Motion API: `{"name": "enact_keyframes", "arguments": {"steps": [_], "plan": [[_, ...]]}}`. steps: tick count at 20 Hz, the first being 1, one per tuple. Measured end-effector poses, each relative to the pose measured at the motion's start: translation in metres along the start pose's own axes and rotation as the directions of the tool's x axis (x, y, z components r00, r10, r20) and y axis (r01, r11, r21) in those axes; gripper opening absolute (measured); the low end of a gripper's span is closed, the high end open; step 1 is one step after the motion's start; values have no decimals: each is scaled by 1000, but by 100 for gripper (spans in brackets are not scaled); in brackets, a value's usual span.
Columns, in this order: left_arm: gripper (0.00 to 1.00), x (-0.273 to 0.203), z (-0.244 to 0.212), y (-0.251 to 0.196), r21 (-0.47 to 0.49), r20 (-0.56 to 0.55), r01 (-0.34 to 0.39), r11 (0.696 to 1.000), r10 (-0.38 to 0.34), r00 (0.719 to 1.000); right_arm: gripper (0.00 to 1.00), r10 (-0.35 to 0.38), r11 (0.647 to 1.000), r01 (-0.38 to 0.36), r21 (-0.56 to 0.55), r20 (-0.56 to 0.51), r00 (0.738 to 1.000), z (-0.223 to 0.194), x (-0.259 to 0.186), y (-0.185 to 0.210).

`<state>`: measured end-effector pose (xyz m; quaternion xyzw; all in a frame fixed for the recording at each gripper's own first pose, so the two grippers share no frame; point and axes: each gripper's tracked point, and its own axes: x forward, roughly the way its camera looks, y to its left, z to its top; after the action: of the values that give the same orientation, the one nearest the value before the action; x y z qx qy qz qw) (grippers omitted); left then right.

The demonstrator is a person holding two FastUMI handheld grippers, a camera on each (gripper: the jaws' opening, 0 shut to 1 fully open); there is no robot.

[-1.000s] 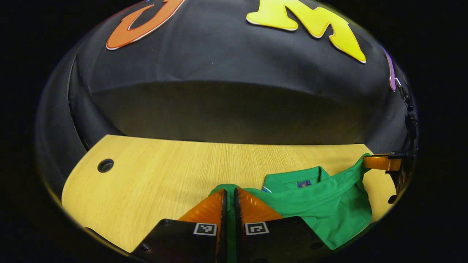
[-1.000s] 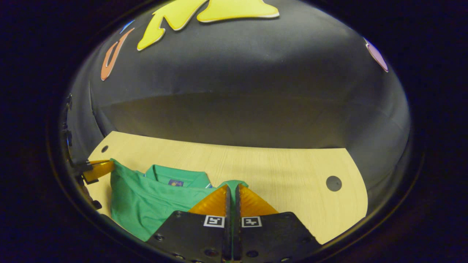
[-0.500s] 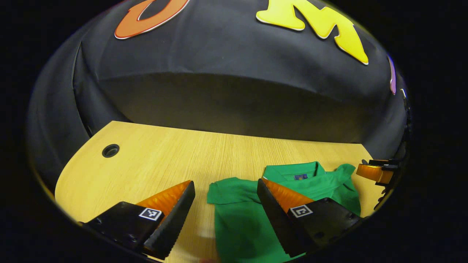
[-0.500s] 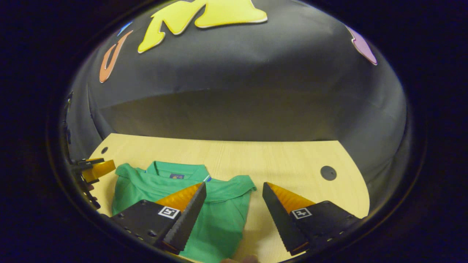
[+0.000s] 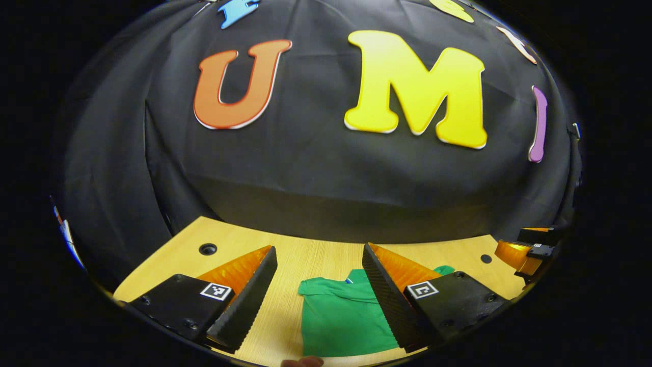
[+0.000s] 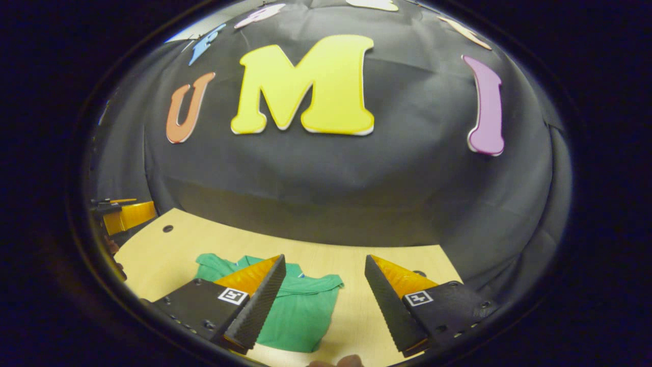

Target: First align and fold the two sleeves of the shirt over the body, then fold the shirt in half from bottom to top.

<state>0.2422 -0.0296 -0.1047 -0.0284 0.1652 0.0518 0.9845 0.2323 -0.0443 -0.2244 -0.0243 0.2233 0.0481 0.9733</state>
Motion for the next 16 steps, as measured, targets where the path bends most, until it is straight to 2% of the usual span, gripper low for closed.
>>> {"name": "enact_keyframes", "arguments": {"steps": [3,6,10,16], "plan": [[100,-58,33,-12,-15,66,10,1000,-9,998,95,-10,1000,9,16,78,997,28,-55,-2],[100,-127,51,-19,13,127,20,1000,-22,992,96,-11,999,7,35,134,991,44,-117,1],[100,-204,65,-29,68,195,36,997,-49,980,93,-29,999,23,30,198,980,42,-210,14],[100,-285,52,-31,89,226,75,993,-93,970,96,-43,999,37,28,236,971,19,-312,44]]}}
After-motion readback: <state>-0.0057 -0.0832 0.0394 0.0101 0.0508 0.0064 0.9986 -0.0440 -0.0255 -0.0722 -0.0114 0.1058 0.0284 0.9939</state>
